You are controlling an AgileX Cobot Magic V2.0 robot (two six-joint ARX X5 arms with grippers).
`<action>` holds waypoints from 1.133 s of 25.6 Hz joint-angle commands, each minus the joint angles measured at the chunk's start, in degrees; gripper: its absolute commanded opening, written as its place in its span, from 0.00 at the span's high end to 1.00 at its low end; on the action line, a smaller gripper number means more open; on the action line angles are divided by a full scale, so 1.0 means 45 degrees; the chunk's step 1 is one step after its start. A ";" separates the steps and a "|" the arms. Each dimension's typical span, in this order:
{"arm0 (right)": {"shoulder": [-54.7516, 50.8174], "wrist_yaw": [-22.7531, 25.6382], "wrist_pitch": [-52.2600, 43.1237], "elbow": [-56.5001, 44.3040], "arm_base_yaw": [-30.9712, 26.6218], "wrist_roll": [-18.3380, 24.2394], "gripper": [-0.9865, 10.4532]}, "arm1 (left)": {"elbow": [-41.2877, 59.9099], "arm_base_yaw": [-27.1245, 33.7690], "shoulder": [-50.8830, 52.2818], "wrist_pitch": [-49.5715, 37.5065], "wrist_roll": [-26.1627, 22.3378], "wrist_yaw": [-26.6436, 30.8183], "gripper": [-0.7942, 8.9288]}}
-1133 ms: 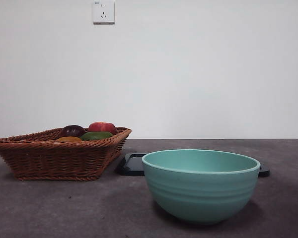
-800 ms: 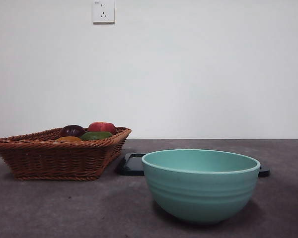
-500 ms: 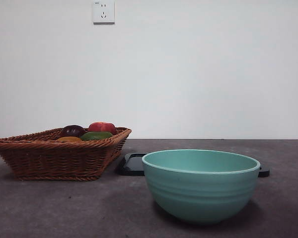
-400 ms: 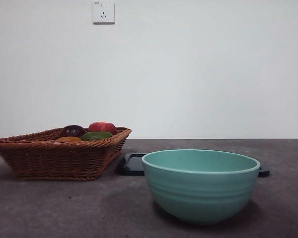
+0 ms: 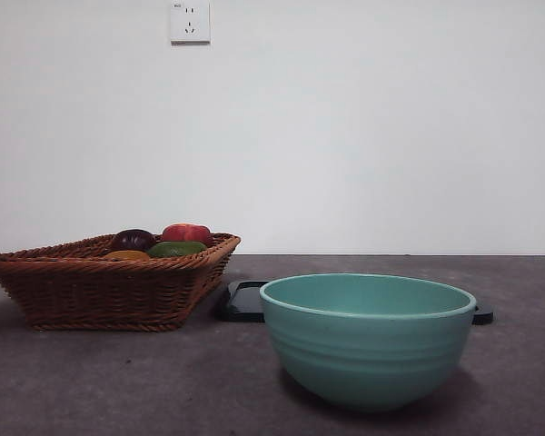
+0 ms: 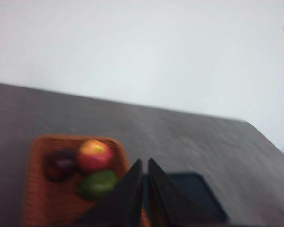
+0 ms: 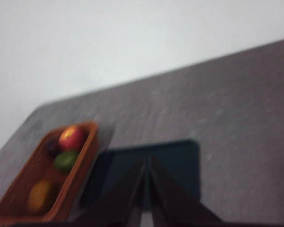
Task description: Pick up the wifruite, put it on the bowl, pick up the plate, put it on desk
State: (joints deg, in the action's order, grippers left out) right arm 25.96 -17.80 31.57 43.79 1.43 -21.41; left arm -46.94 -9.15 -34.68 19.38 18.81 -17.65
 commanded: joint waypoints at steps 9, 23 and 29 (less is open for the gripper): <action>0.1705 -0.1093 0.0899 0.2152 0.2244 0.2103 0.91 | -0.2375 -0.0908 -0.2137 0.2477 -0.0457 -0.3157 0.90; 0.2856 -0.1753 0.3517 0.2793 0.4250 0.4197 0.91 | -0.2569 -0.2414 -0.2686 0.4998 -0.3050 -0.3201 0.90; 0.2667 -0.1705 0.3667 0.2793 0.4250 0.4250 0.91 | -0.2569 -0.2414 -0.2681 0.5319 -0.3089 -0.3201 0.90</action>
State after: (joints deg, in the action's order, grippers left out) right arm 37.67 -25.45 48.56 55.13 20.25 -3.07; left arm -57.01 -19.75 -46.39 43.72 6.00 -31.75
